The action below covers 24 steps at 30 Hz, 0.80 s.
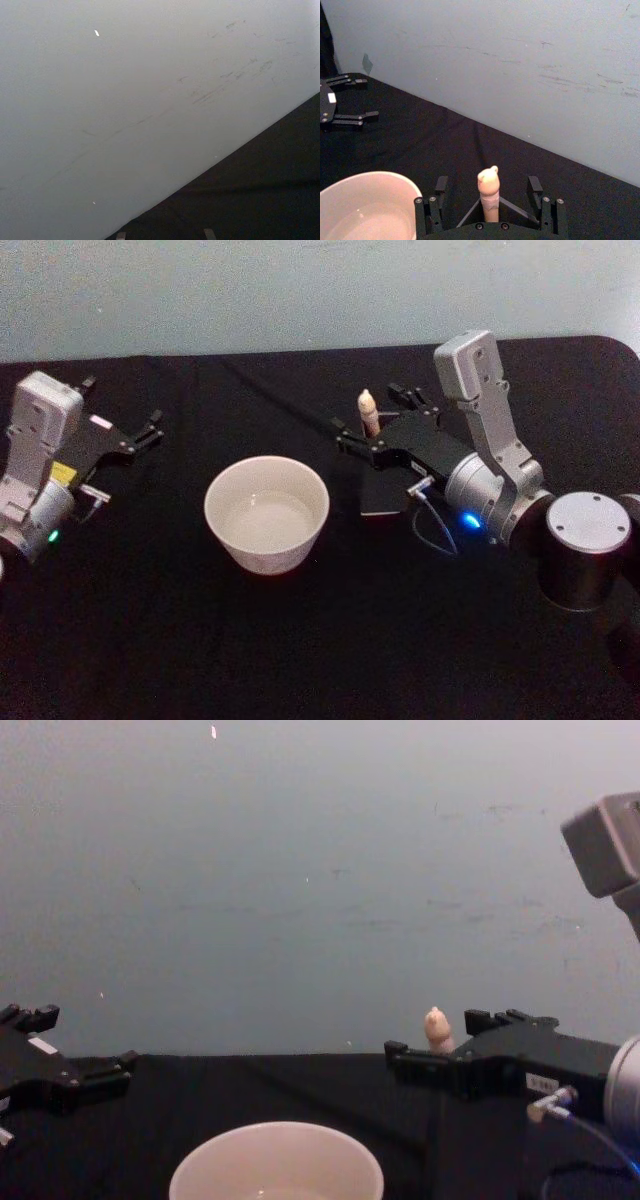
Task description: Pick up the stirring spoon with one hand, stir inside the cup, then place it back in its original position.
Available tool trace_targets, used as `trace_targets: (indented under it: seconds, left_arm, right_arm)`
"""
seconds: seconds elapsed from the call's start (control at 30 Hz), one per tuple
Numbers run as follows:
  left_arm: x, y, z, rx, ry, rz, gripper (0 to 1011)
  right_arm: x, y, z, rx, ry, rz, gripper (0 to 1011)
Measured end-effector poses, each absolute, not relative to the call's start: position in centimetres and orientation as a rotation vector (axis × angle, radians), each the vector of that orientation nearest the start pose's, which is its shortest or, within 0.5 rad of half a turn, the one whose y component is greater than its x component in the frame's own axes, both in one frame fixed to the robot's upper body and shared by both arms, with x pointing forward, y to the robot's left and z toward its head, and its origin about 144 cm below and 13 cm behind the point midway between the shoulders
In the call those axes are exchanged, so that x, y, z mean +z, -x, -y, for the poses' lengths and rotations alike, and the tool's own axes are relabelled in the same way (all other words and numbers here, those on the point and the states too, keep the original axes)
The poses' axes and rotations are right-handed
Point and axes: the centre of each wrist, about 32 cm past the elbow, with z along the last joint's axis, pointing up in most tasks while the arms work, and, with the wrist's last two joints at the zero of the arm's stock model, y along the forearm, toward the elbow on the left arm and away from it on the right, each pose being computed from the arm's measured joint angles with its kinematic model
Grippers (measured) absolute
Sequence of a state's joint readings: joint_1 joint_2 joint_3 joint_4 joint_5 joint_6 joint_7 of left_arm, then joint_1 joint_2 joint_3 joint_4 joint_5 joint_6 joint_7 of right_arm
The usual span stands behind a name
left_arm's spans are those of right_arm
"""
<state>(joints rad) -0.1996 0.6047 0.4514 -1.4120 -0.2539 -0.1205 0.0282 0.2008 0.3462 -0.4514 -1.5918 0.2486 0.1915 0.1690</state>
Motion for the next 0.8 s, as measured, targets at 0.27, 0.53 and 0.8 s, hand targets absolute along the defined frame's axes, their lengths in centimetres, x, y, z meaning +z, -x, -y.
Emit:
trace_targets:
  seconds: [0.27, 0.53, 0.8]
  left_arm:
    - [113.98, -48.86, -30.97, 1.248, -0.304, 0.285, 1001]
    - [113.98, -48.86, -30.97, 1.248, -0.304, 0.285, 1001]
    - [113.98, -48.86, -30.97, 1.248, -0.304, 0.285, 1001]
  right_arm:
    - [118.22, -48.79, 19.15, -0.990, 0.195, 0.026, 1003]
    - [118.19, -48.77, 19.14, -0.989, 0.198, 0.026, 1003]
    - [118.17, -48.75, 19.13, -0.988, 0.199, 0.026, 941]
